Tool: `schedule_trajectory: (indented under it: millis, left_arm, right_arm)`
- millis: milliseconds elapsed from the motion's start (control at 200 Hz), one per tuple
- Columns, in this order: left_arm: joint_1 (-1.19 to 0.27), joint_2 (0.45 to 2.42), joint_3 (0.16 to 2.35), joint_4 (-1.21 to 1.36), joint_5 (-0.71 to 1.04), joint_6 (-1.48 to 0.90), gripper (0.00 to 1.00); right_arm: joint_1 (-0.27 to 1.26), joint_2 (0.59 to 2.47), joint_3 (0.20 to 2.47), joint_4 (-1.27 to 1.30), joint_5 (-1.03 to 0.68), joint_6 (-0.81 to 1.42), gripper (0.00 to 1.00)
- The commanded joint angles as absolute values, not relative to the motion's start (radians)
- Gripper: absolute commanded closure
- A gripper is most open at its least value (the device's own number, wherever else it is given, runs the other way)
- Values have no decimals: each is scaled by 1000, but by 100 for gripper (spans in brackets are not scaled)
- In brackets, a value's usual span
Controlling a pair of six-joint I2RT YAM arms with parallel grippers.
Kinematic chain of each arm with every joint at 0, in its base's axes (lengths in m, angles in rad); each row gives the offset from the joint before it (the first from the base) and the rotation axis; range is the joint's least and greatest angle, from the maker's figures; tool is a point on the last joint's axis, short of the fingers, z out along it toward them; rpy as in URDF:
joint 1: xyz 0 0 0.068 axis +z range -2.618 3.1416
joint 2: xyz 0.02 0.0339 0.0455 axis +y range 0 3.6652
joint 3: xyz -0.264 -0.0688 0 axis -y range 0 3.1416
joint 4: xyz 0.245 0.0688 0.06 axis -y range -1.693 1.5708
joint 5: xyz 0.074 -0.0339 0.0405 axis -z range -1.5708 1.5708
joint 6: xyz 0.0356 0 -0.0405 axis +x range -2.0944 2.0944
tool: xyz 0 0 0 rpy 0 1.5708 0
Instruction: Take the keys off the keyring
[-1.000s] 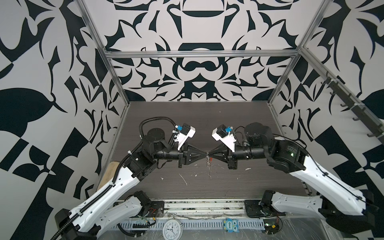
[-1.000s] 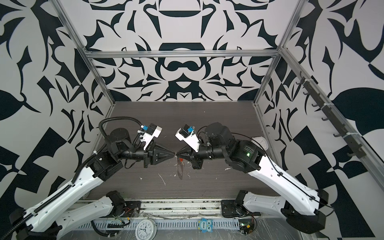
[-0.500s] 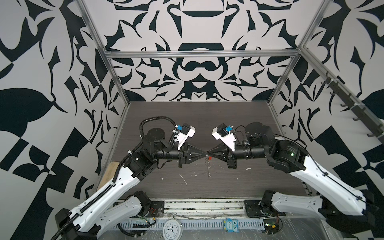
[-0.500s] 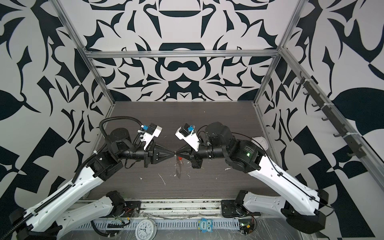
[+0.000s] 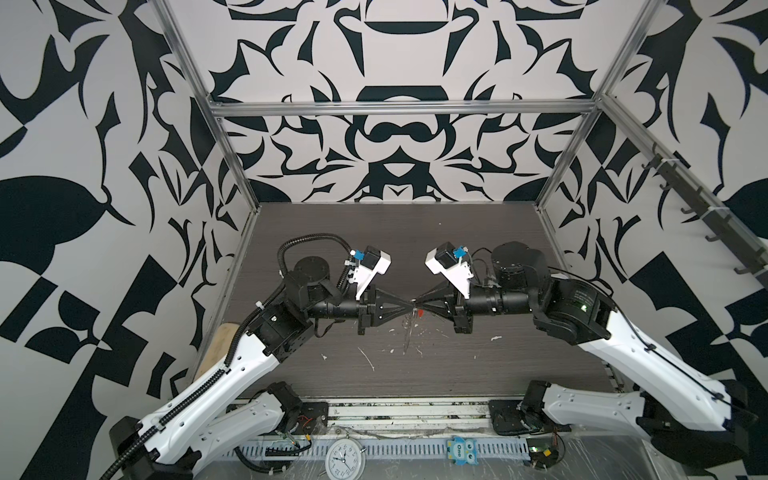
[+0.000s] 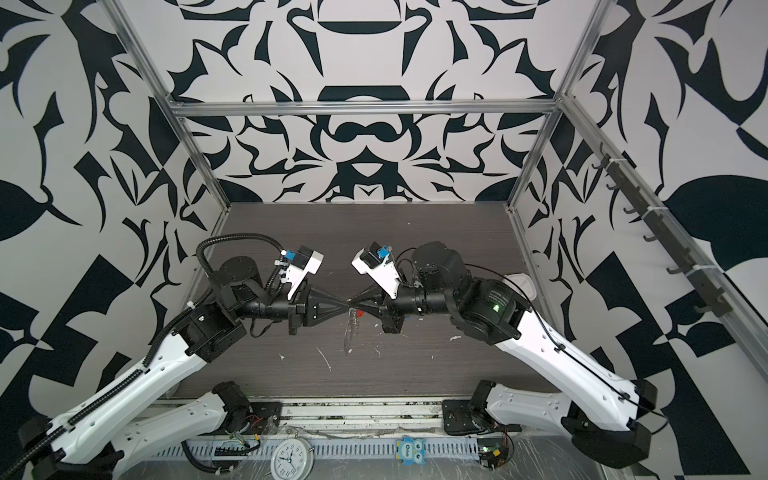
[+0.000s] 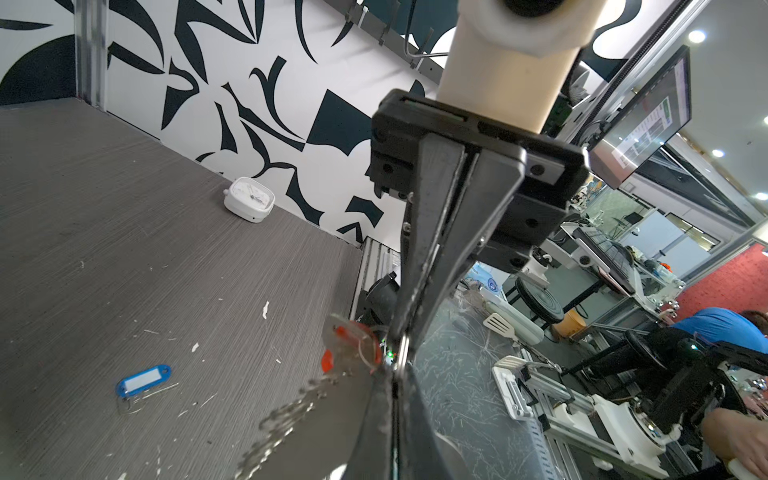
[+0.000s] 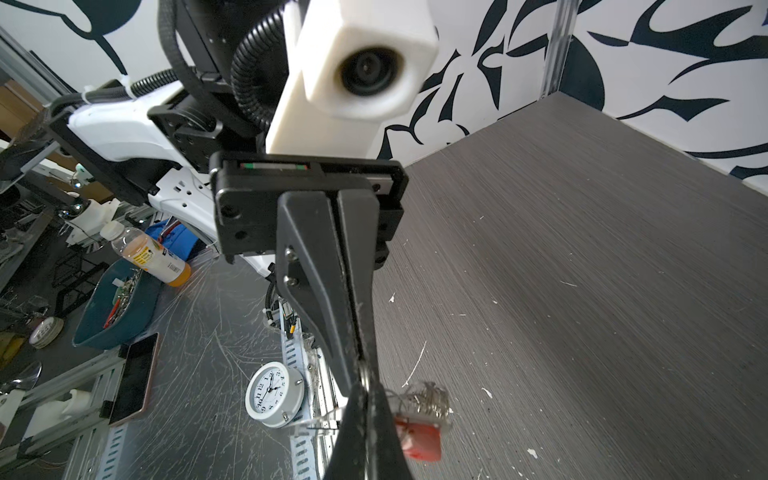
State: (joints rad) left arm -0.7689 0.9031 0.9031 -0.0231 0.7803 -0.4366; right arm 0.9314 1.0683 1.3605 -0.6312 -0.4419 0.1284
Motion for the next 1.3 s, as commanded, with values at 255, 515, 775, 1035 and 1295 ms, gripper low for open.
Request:
schedule_trajectory:
  millis: [255,515,775,1035,1295]
  left_arm:
    - [-782,853,917,-6,710,-424,100]
    - [-782,843,932,-7,708,-413,100]
    - [-782,838,942,12,716,-423,100]
    - [-782,833,933,38,714,-442,100]
    - [-782,815,920,49,658,-452,100]
  right_arm:
    - [931,996,1340,-516,-352,98,72]
    - [930,902,1207,-454,-342,65,57]
    - [933,923,1154,-404,-388,49,49]
    - [931,949,1138,-345,-391,58,50]
    - [938,957,1149,-349,-371,63,70]
